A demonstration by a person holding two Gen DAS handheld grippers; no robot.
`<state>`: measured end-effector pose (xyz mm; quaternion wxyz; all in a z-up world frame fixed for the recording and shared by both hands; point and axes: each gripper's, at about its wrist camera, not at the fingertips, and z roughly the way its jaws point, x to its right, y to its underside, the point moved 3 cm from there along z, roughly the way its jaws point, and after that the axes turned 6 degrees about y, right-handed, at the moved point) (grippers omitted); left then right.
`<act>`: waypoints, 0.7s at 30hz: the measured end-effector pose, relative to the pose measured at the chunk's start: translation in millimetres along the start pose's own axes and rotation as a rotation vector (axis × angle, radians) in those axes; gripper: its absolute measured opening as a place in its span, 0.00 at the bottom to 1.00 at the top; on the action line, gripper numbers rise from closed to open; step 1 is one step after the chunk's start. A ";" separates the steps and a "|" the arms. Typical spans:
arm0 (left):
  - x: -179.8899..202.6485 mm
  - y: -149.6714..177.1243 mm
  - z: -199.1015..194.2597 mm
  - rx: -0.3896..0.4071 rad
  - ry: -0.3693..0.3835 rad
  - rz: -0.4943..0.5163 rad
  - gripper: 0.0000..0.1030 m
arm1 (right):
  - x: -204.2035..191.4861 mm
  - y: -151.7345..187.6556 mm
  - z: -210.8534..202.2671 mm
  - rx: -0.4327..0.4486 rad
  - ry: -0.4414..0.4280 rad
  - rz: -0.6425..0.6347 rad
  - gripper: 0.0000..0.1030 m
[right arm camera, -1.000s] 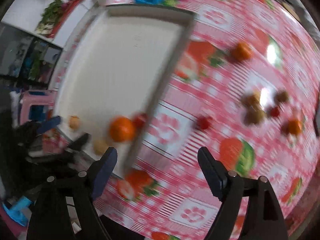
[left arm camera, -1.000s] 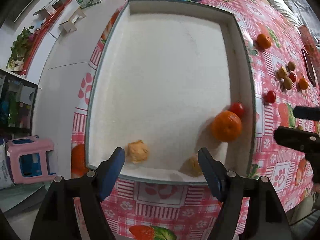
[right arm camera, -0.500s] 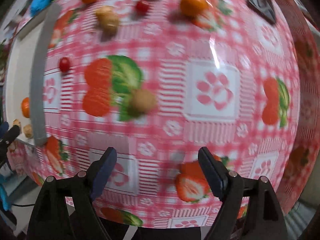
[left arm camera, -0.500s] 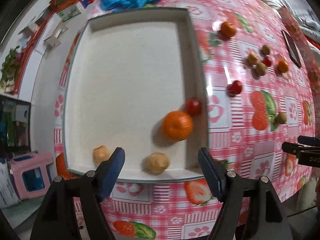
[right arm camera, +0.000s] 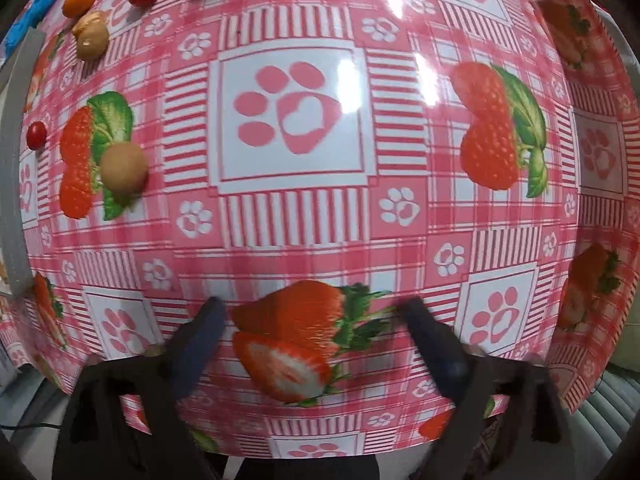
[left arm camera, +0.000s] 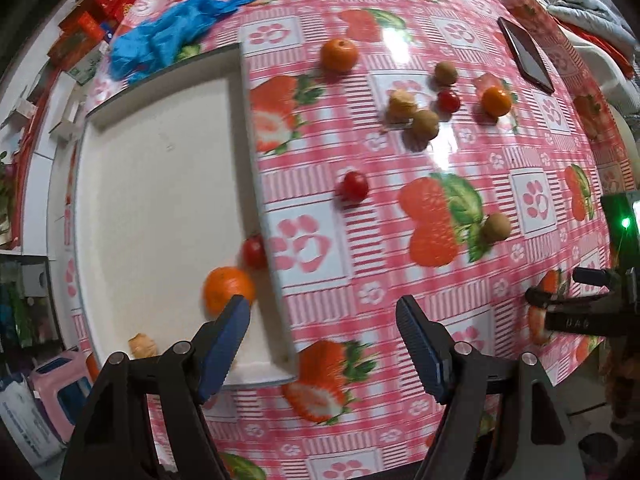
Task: Organize fruits
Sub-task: 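Move both tools away from the tray over the scattered fruits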
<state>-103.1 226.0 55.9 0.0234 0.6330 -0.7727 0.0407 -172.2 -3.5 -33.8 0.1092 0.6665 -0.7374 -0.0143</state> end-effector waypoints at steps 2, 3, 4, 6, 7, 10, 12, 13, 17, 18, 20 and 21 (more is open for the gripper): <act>6.2 -7.7 4.3 -0.008 -0.002 0.001 0.74 | 0.3 -2.5 2.7 0.012 0.018 -0.017 1.00; 9.9 -11.5 7.9 -0.009 0.002 0.001 0.74 | 5.1 -0.9 7.0 0.013 0.018 -0.023 1.00; 12.7 -16.4 10.6 -0.010 0.007 0.001 0.74 | 5.5 4.2 10.0 0.010 0.017 -0.029 1.00; 19.1 -26.3 18.5 -0.018 0.010 -0.003 0.74 | 10.1 11.3 16.8 -0.001 0.005 -0.033 1.00; 20.9 -31.1 23.0 -0.023 0.011 -0.009 0.74 | 12.7 14.4 19.0 -0.001 -0.013 -0.024 1.00; 25.5 -45.4 38.3 -0.043 0.015 -0.040 0.74 | 16.1 24.4 24.7 0.011 -0.031 -0.014 1.00; 26.3 -53.0 46.9 -0.049 0.005 -0.058 0.74 | 15.9 29.4 30.8 0.018 -0.031 -0.020 1.00; 26.0 -56.4 50.4 -0.052 -0.001 -0.066 0.74 | 19.1 31.1 34.0 0.019 -0.033 -0.020 1.00; 18.2 -67.4 67.6 -0.073 -0.006 -0.133 0.74 | 19.9 33.7 34.7 0.019 -0.032 -0.019 1.00; 16.1 -68.4 70.5 -0.078 -0.008 -0.147 0.74 | 19.7 32.7 34.1 0.018 -0.032 -0.019 1.00; 12.8 -70.6 76.9 -0.083 -0.012 -0.172 0.74 | 19.4 31.8 32.6 0.018 -0.033 -0.021 1.00; 12.4 -72.5 79.6 -0.086 -0.010 -0.177 0.74 | 18.4 29.7 31.7 0.018 -0.033 -0.020 1.00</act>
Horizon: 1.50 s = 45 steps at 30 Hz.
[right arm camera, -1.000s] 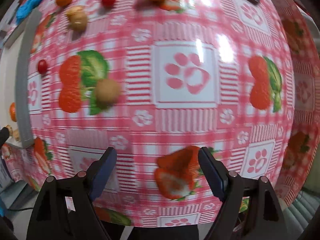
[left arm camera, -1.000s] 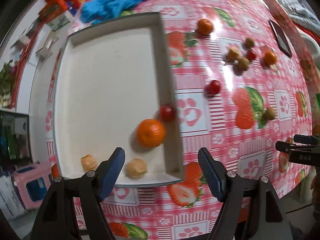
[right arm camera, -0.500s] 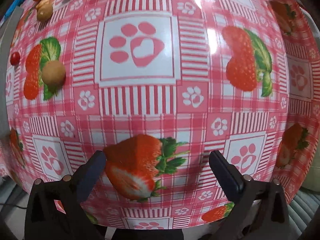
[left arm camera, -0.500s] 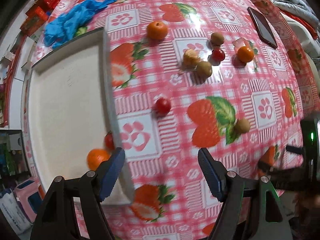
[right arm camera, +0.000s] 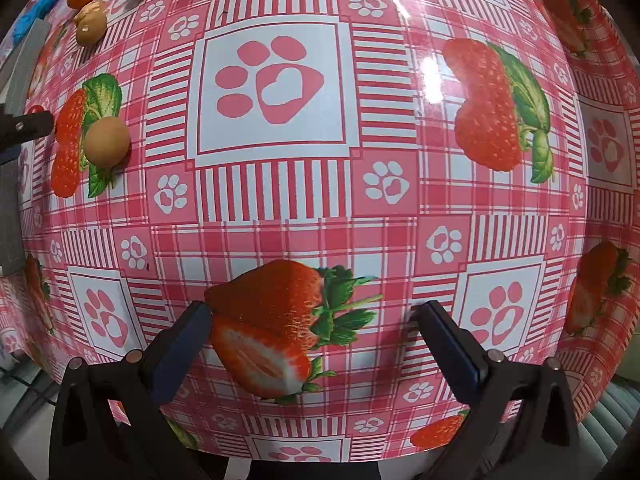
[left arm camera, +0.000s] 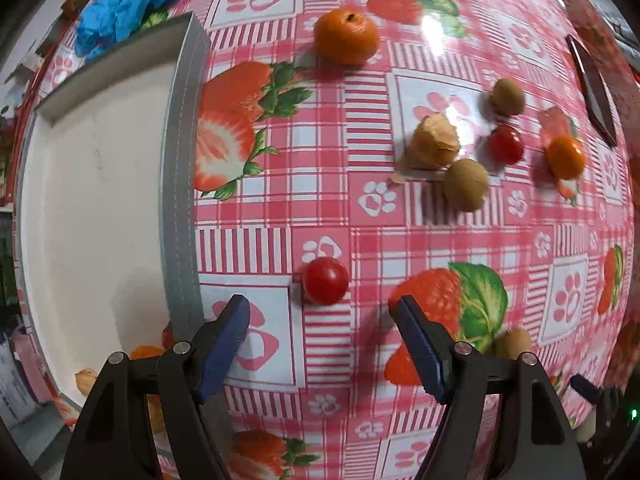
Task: Organize fruits
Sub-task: 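Move both tools away from the tray over the scattered fruits, then grasp a cherry tomato with the left tool while the right tool grasps a kiwi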
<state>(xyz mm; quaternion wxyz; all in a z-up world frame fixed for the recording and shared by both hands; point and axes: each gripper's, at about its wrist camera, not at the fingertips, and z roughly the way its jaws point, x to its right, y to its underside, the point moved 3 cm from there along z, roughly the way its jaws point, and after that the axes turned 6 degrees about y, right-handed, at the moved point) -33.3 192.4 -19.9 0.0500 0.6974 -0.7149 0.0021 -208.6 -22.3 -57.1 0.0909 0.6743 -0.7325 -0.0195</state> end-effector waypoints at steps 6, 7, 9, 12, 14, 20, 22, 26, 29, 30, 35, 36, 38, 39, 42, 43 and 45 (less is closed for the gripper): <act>3.0 -5.8 3.3 0.023 0.009 -0.002 0.81 | -10.0 -12.2 -11.9 0.015 0.002 0.002 1.00; 3.2 -6.1 5.9 0.015 0.001 -0.006 0.85 | -11.7 -11.0 -13.5 0.018 0.002 0.003 1.00; 1.5 -8.5 10.4 0.004 0.001 -0.023 0.99 | -12.8 -8.8 -16.6 0.024 0.002 0.002 1.00; 1.4 -6.7 14.4 0.009 0.004 -0.043 0.99 | -14.5 -7.0 -18.9 0.028 0.004 -0.007 1.00; 2.5 -8.1 14.6 0.009 0.005 -0.040 0.99 | -14.9 -5.7 -19.2 0.032 0.005 -0.009 1.00; -0.3 -9.4 11.8 0.013 0.017 -0.037 0.99 | -15.6 -4.6 -19.9 0.039 0.006 -0.008 1.00; -1.1 -8.6 12.8 0.024 0.018 -0.036 0.99 | -15.6 -4.6 -20.0 0.038 0.006 -0.008 1.00; -1.0 -4.0 13.1 0.027 0.019 -0.035 0.99 | -14.9 -5.4 -19.9 0.046 0.006 -0.005 1.00; -0.6 -5.5 13.3 0.000 0.016 -0.035 0.99 | -15.0 -5.1 -20.6 0.049 0.006 -0.006 1.00; 0.3 -6.0 13.3 0.001 0.010 -0.035 0.99 | -14.9 -4.9 -20.7 0.051 0.006 -0.006 1.00; 12.4 -3.3 7.1 0.023 0.021 0.001 0.83 | -14.8 -4.3 -20.8 0.047 0.004 -0.003 1.00; 15.0 -2.7 5.5 0.030 0.022 0.013 0.78 | -14.8 -4.3 -20.7 0.047 0.004 -0.003 1.00; 17.9 -1.2 2.0 0.045 0.023 0.027 0.70 | -14.7 -4.0 -21.0 0.044 0.005 -0.004 1.00; 18.1 -0.7 0.5 0.051 0.025 0.025 0.63 | -14.6 -4.3 -20.8 0.043 0.005 -0.004 1.00; 18.2 0.3 -4.7 0.075 0.032 0.032 0.43 | -14.5 -4.5 -20.7 0.041 0.005 -0.006 1.00; 18.5 0.2 -5.8 0.077 0.032 0.039 0.41 | -14.5 -4.6 -20.7 0.040 0.005 -0.006 1.00; 18.0 0.9 -8.1 0.080 0.035 0.047 0.33 | -14.5 -4.9 -20.8 0.040 0.006 -0.009 1.00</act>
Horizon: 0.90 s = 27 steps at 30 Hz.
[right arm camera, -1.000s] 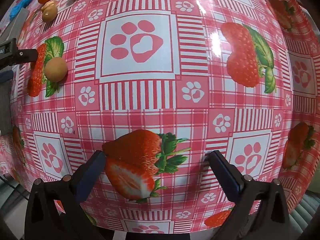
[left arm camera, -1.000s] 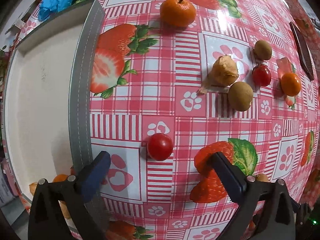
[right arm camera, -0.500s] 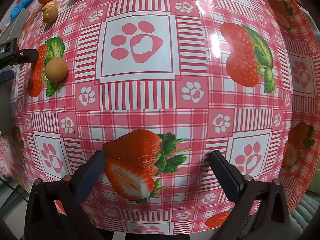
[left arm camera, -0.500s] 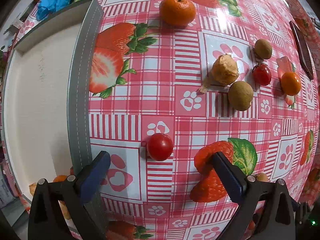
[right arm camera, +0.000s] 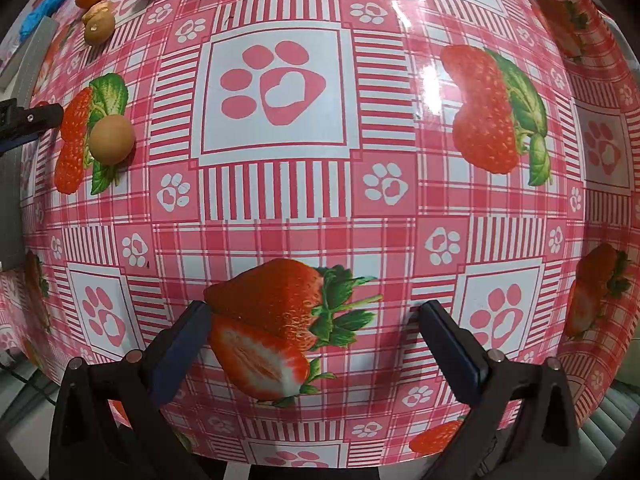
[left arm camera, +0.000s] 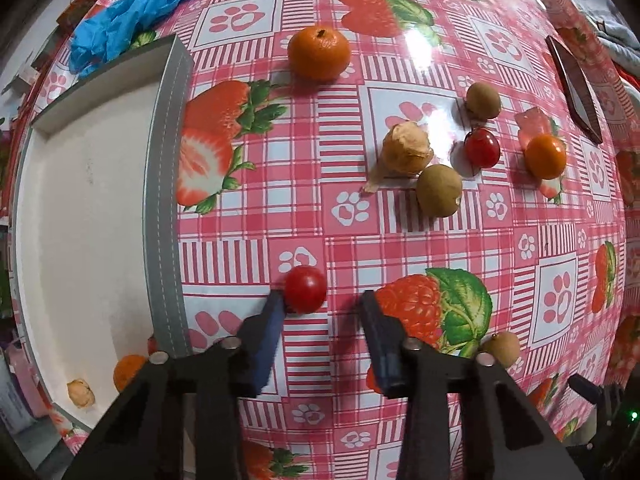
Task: Organize fruits
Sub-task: 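Grasp a cherry tomato with the left tool while the right tool grasps a kiwi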
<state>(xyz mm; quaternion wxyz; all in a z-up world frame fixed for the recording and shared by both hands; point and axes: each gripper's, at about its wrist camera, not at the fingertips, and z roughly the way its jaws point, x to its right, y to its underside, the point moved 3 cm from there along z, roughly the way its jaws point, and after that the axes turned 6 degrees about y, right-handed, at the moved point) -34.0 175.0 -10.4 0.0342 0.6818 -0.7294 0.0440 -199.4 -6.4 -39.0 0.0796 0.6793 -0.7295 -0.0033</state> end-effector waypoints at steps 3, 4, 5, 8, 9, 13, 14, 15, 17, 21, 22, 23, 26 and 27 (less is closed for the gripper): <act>-2.0 -1.6 -4.6 0.006 0.017 0.005 0.25 | -0.3 0.3 0.1 -0.002 0.000 -0.001 1.00; -2.3 -0.4 -5.4 0.005 0.026 0.008 0.25 | -0.4 0.3 0.0 -0.001 0.001 -0.003 1.00; -7.6 1.4 -6.5 0.005 0.030 0.010 0.25 | -0.5 0.0 -0.1 -0.002 0.001 -0.005 1.00; -12.9 10.2 -5.5 0.011 0.049 0.014 0.25 | -1.4 -2.6 0.6 -0.026 0.004 -0.014 1.00; -13.5 13.5 -7.2 0.014 0.059 0.014 0.25 | -2.0 -3.6 0.6 -0.031 0.005 -0.015 1.00; -19.3 23.7 -14.9 0.030 0.091 0.014 0.25 | -8.6 -18.2 -9.7 -0.002 -0.002 -0.018 1.00; -22.0 25.9 -16.5 0.031 0.093 0.013 0.25 | -13.0 -24.7 -14.7 0.017 -0.013 -0.024 1.00; -23.6 26.3 -17.7 0.037 0.086 0.013 0.25 | -17.0 -30.2 -18.6 0.031 -0.020 -0.030 1.00; -27.2 26.4 -20.6 0.048 0.069 0.015 0.25 | -27.6 -44.3 -28.2 0.062 -0.039 -0.046 1.00; -29.0 22.8 -28.6 0.060 0.073 0.029 0.25 | -45.5 -63.7 -42.0 0.102 -0.074 -0.078 0.99; -29.0 21.8 -28.0 0.058 0.068 0.038 0.25 | -51.5 -69.7 -45.4 0.115 -0.084 -0.090 0.98; -29.1 20.2 -27.7 0.055 0.059 0.040 0.25 | -55.5 -73.7 -47.2 0.122 -0.090 -0.098 0.98; -30.8 11.9 -20.8 0.046 0.063 0.035 0.25 | -69.7 -88.2 -50.9 0.134 -0.107 -0.122 0.92; -33.2 11.2 -18.5 0.041 0.062 0.031 0.25 | -74.6 -93.2 -52.1 0.141 -0.115 -0.131 0.85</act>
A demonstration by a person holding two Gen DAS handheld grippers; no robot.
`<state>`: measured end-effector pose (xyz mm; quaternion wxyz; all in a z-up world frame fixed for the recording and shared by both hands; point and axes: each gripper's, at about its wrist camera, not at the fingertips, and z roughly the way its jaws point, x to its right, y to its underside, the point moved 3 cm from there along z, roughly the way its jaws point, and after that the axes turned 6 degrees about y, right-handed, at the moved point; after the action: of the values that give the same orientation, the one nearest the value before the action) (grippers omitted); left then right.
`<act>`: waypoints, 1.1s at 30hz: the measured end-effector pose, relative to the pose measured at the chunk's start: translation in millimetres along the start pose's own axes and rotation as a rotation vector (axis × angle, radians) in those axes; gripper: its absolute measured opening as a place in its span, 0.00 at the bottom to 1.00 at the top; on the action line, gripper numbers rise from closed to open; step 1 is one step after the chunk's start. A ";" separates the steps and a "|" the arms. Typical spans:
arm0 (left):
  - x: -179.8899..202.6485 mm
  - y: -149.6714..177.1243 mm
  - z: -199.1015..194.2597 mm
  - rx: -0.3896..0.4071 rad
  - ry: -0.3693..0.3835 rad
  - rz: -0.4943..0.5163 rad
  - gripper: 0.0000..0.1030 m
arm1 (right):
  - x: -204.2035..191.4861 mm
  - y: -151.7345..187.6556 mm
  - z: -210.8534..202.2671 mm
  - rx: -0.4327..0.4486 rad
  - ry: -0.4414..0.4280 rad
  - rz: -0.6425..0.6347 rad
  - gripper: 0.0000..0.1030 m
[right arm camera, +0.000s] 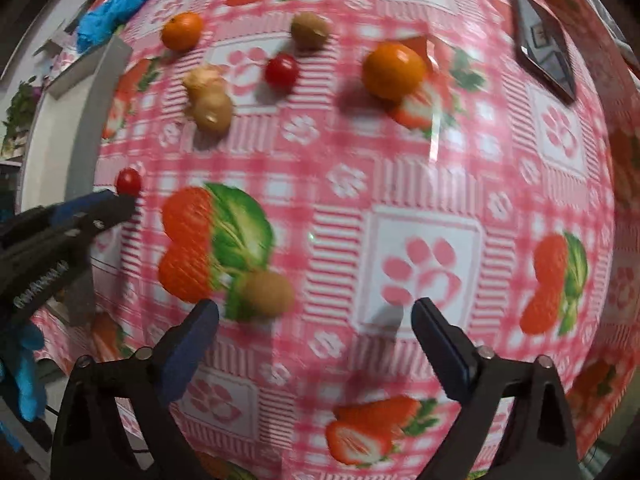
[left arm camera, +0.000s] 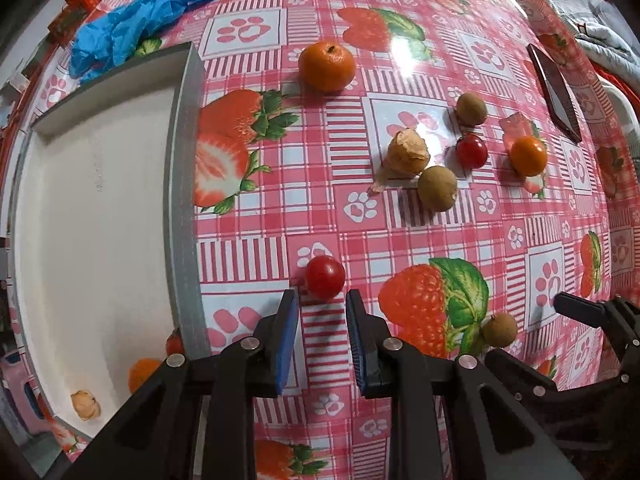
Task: Organize fruits
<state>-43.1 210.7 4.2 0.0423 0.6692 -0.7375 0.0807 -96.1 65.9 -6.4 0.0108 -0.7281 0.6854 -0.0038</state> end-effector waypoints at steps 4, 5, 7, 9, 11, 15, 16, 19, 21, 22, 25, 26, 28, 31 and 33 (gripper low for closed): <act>-7.2 -1.6 3.6 0.003 -0.006 0.000 0.25 | -13.5 -15.8 5.6 -0.012 -0.021 -0.026 0.68; -6.0 -1.0 6.8 0.001 -0.007 0.000 0.25 | -16.8 -18.5 6.0 -0.011 -0.021 -0.028 0.67; -8.2 -1.6 6.4 0.003 -0.008 -0.003 0.25 | -23.7 -22.3 5.7 -0.001 -0.014 -0.037 0.58; -9.1 -2.0 6.1 0.004 -0.014 -0.003 0.25 | -30.8 -24.5 5.8 -0.001 -0.009 -0.051 0.46; -8.3 -1.8 6.3 0.005 -0.015 0.005 0.25 | -35.7 -25.8 5.6 -0.004 0.006 -0.074 0.30; 12.5 -2.6 7.4 0.020 0.016 0.019 0.25 | -37.9 -19.4 4.3 0.000 -0.025 -0.054 0.29; 13.6 -1.4 3.2 0.028 0.018 0.024 0.25 | -35.1 -20.1 2.8 -0.001 -0.052 -0.032 0.29; 17.4 2.4 -10.1 0.048 0.026 0.035 0.25 | -10.8 -5.0 -2.3 0.006 -0.075 -0.017 0.29; 17.6 9.6 -19.1 0.055 0.031 0.032 0.25 | -0.4 -2.5 -6.2 0.004 -0.078 -0.017 0.29; 17.8 12.4 -23.7 0.057 0.033 0.028 0.25 | 1.8 -1.1 -8.1 0.004 -0.080 -0.013 0.29; 16.8 20.2 -34.6 0.065 0.035 0.022 0.25 | 7.9 10.0 -15.3 0.007 -0.082 -0.003 0.29; 13.3 23.0 -37.9 0.068 0.034 0.022 0.25 | 9.3 11.9 -17.3 0.005 -0.086 0.001 0.29; 9.9 29.3 -44.8 0.075 0.026 0.020 0.25 | 16.7 29.1 -21.5 0.008 -0.088 0.004 0.29; 3.7 35.9 -48.2 0.079 0.022 -0.001 0.25 | 19.5 34.7 -25.7 0.010 -0.085 0.008 0.29; 0.7 35.9 -50.5 0.093 0.010 -0.009 0.25 | 22.2 34.6 -31.4 0.004 -0.080 0.017 0.29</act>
<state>-81.2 222.1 51.7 0.0152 0.6733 -0.7297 0.1181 -129.9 41.3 24.1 0.0398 -0.7217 0.6907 0.0239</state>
